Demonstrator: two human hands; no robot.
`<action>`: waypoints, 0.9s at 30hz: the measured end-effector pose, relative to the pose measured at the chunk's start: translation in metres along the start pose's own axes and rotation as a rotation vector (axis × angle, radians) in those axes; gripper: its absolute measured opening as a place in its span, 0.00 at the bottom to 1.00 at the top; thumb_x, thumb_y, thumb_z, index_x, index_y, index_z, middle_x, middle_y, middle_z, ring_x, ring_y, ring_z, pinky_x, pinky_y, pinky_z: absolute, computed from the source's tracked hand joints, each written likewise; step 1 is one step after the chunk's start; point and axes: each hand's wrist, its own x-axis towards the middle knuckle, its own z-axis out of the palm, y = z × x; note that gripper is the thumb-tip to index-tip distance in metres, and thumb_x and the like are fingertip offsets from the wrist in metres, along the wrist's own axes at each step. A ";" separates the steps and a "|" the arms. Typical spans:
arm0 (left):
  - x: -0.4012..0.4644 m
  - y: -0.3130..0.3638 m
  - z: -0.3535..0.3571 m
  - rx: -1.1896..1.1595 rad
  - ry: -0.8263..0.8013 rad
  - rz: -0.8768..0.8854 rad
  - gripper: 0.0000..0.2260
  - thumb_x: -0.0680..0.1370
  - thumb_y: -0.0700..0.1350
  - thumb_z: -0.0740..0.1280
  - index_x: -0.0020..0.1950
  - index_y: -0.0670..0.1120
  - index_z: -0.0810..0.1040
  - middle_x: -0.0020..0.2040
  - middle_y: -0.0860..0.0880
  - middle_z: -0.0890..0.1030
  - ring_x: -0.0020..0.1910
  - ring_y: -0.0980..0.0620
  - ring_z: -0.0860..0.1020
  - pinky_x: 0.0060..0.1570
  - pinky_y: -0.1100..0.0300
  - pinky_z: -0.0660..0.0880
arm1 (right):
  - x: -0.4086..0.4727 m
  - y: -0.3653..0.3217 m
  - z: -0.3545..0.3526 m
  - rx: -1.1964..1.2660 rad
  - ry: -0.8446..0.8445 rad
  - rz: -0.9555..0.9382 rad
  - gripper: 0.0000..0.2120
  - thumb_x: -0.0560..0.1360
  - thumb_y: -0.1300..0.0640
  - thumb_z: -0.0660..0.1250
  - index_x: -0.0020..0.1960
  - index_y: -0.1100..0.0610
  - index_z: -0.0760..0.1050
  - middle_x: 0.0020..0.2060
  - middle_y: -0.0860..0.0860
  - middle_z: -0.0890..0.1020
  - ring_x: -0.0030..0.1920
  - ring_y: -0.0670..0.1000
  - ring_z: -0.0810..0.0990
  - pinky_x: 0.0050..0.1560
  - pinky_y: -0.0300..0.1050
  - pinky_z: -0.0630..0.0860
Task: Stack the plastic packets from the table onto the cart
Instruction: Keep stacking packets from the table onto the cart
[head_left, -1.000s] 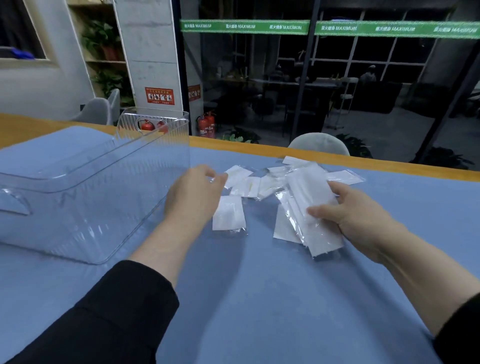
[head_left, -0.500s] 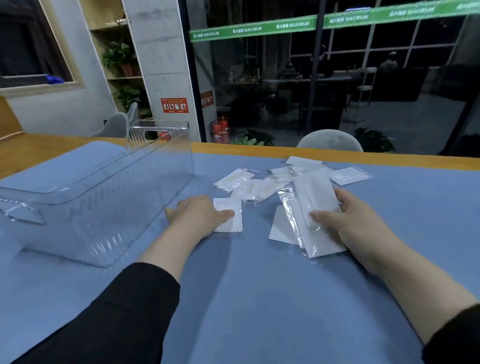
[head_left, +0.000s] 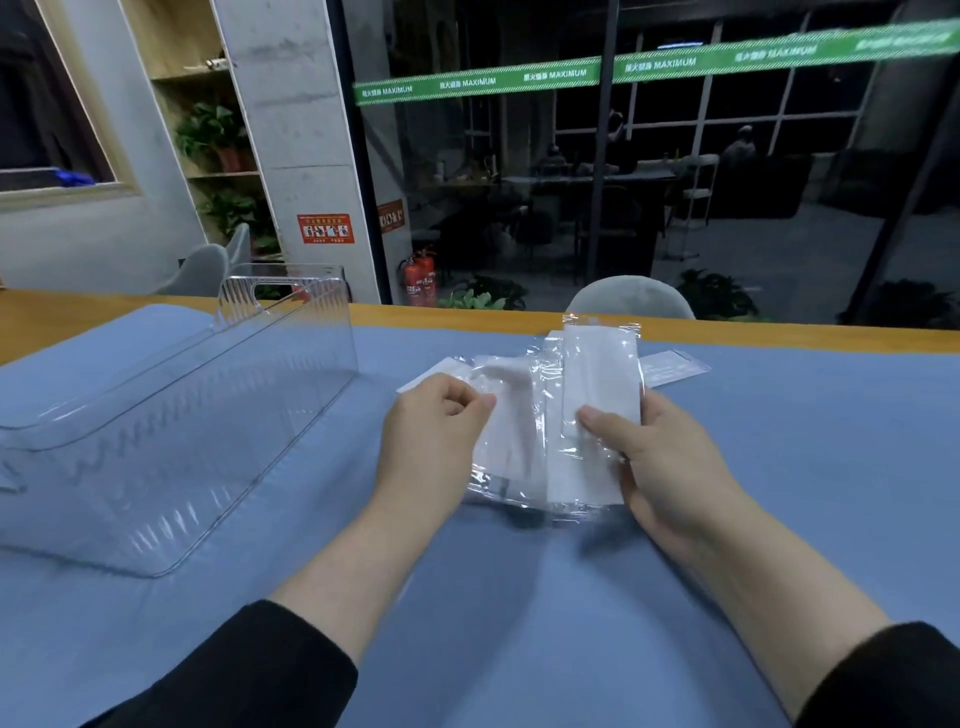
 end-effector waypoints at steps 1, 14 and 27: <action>-0.005 0.003 0.005 -0.039 -0.009 -0.006 0.09 0.78 0.45 0.72 0.40 0.44 0.78 0.24 0.58 0.71 0.24 0.57 0.65 0.24 0.67 0.59 | -0.001 0.002 0.005 0.006 -0.004 0.003 0.12 0.79 0.65 0.66 0.62 0.57 0.78 0.54 0.55 0.86 0.55 0.59 0.85 0.58 0.60 0.80; -0.025 0.004 0.018 -0.507 -0.182 -0.243 0.05 0.80 0.45 0.71 0.51 0.45 0.84 0.47 0.45 0.87 0.47 0.42 0.85 0.54 0.38 0.81 | -0.010 0.001 0.021 -0.463 0.001 -0.096 0.17 0.82 0.52 0.65 0.69 0.43 0.73 0.54 0.44 0.82 0.43 0.44 0.82 0.42 0.36 0.79; 0.021 -0.027 -0.006 0.083 -0.158 -0.042 0.10 0.80 0.45 0.69 0.39 0.49 0.74 0.27 0.56 0.70 0.26 0.55 0.63 0.26 0.61 0.60 | 0.089 -0.037 -0.048 -1.336 0.216 0.004 0.24 0.76 0.47 0.72 0.69 0.55 0.73 0.66 0.53 0.76 0.63 0.57 0.76 0.56 0.50 0.73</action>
